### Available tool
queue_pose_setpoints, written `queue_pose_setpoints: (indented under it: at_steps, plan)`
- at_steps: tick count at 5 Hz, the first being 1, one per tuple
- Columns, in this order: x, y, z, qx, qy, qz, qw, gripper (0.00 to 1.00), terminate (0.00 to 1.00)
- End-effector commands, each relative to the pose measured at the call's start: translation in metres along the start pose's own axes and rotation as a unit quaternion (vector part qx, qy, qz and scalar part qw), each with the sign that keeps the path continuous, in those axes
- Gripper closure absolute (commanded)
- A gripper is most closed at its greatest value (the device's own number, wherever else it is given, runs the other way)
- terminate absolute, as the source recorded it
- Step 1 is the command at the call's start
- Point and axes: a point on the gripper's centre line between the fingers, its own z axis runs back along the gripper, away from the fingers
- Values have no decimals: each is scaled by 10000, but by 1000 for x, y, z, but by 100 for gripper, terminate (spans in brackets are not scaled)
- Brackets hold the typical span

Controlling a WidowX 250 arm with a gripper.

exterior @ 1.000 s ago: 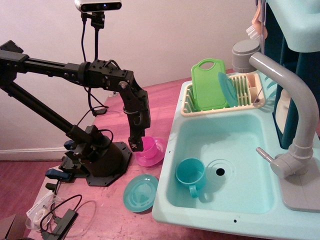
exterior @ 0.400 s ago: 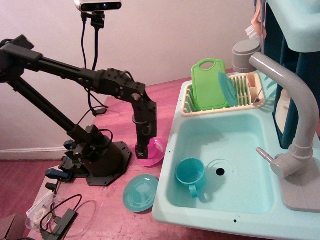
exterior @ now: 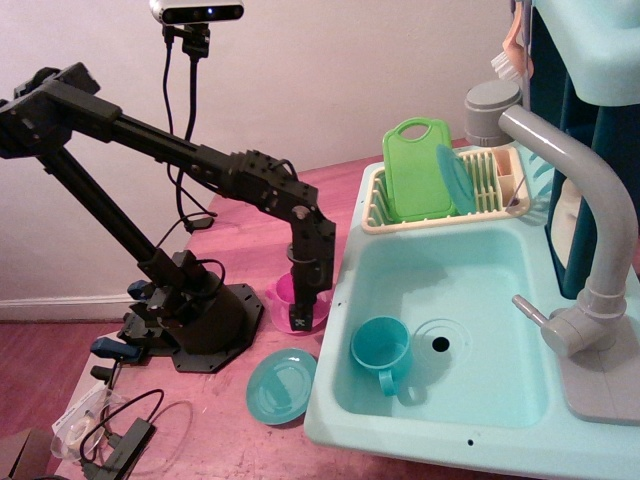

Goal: Put cup from anywhere into sink

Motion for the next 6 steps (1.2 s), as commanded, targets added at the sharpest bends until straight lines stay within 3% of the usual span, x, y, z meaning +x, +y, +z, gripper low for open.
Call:
queue_pose_setpoints:
  at_steps: [1,2,5,6]
  plan:
    - [7,-4,6,25,-189,-131,9997,100,0]
    - [6,-2,18,171,-255,-164,9994,100,0]
    - [8,-8,13,247,-176,-508,9982,100,0]
    - [-13,7,49,355,-202,-392,9984,100,0]
